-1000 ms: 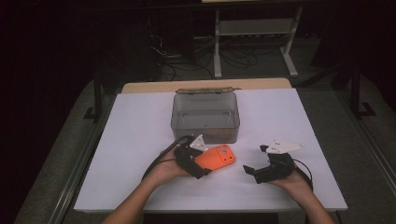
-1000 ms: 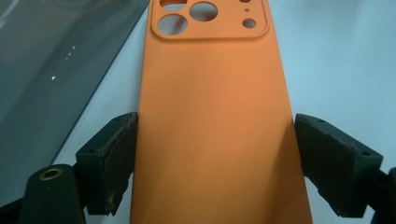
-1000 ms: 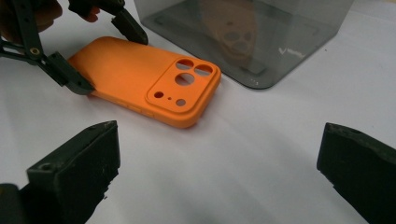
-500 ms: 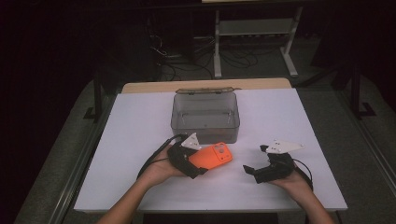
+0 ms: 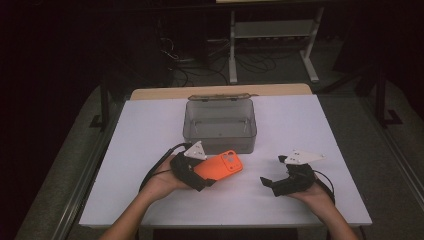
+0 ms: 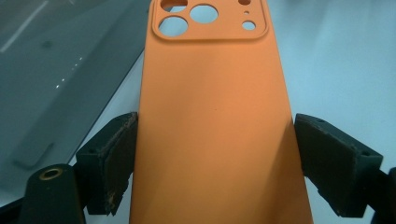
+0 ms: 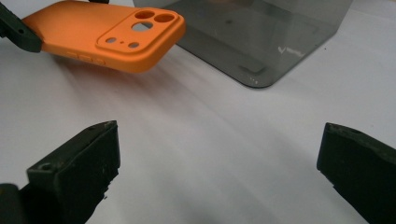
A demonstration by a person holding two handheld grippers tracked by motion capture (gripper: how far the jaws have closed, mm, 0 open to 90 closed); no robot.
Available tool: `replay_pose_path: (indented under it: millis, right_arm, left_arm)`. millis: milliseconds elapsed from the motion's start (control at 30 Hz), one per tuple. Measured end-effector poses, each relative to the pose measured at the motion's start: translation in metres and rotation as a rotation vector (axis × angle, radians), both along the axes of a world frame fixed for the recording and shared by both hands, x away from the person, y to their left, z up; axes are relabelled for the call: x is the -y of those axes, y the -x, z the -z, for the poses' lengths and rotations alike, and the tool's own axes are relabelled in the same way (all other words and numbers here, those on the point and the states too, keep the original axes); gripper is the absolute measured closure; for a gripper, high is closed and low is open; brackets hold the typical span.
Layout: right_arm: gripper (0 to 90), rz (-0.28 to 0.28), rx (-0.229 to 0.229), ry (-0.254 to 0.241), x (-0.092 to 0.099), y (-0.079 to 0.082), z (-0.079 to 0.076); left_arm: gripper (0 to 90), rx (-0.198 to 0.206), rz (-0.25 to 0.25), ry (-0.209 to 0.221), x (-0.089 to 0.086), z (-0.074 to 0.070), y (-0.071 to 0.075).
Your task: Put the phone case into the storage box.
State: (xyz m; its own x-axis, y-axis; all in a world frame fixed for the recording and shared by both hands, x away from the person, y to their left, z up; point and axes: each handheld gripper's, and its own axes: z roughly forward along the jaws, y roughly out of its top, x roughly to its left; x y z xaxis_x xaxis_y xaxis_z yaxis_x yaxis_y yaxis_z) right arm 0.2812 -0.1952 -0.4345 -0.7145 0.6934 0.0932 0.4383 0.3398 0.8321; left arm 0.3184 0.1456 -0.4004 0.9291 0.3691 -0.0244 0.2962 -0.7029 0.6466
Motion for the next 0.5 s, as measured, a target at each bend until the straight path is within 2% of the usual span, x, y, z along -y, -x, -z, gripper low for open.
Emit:
replay_pose_path:
  millis: [500]
  right_arm:
    - [0.0, -0.007, 0.001, 0.001, -0.002, -0.001, 0.000]
  left_arm:
    - [16.6, 0.018, -0.034, 0.028, -0.020, -0.016, -0.001]
